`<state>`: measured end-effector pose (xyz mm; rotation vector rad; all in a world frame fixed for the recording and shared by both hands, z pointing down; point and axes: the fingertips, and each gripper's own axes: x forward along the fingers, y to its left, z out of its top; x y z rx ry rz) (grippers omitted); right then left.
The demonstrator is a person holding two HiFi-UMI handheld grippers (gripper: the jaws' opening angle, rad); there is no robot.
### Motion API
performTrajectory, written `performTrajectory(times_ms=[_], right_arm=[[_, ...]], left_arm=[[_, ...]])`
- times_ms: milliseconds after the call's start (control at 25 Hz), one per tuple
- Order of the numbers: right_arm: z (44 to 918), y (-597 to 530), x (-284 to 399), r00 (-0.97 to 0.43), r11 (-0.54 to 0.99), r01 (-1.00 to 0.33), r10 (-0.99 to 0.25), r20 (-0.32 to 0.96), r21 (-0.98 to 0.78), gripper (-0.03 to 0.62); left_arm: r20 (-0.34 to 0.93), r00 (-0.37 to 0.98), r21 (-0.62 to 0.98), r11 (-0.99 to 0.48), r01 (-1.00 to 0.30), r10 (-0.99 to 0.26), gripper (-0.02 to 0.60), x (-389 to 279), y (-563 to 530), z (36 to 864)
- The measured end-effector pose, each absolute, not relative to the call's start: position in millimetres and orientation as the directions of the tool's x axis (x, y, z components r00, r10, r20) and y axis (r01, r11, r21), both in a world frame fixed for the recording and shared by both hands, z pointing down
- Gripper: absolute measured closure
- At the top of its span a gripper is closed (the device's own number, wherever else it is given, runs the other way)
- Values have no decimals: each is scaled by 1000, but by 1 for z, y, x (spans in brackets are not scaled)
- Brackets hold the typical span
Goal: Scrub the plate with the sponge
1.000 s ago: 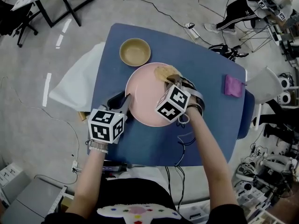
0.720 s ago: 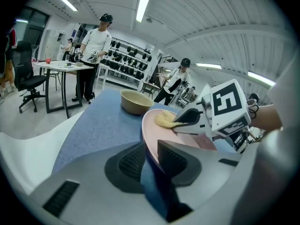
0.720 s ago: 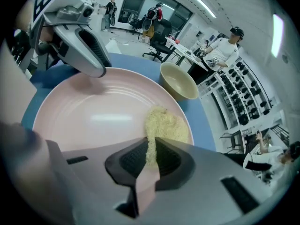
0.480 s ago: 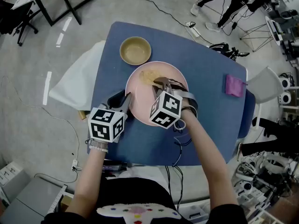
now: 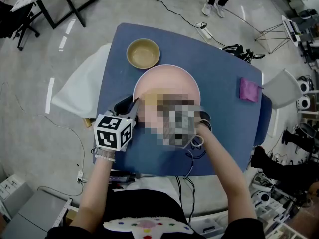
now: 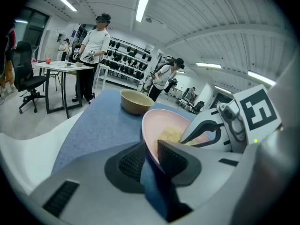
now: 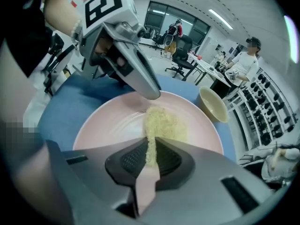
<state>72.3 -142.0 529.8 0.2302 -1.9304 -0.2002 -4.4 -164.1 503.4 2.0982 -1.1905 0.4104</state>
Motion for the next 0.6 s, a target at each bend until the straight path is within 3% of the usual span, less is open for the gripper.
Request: performTrajectory(times_ms=[320,600], right_arm=[[529,-100,83,-365,997,-19,-82,927,81,556],[529,-90,92,-369,999,-43,-32,929,17,556]], left_arm=[[567,531,403,-350,-846,-630,489,-5,-165,504],[569,526,399,-348,-849,-632,489,-3,-165,506]])
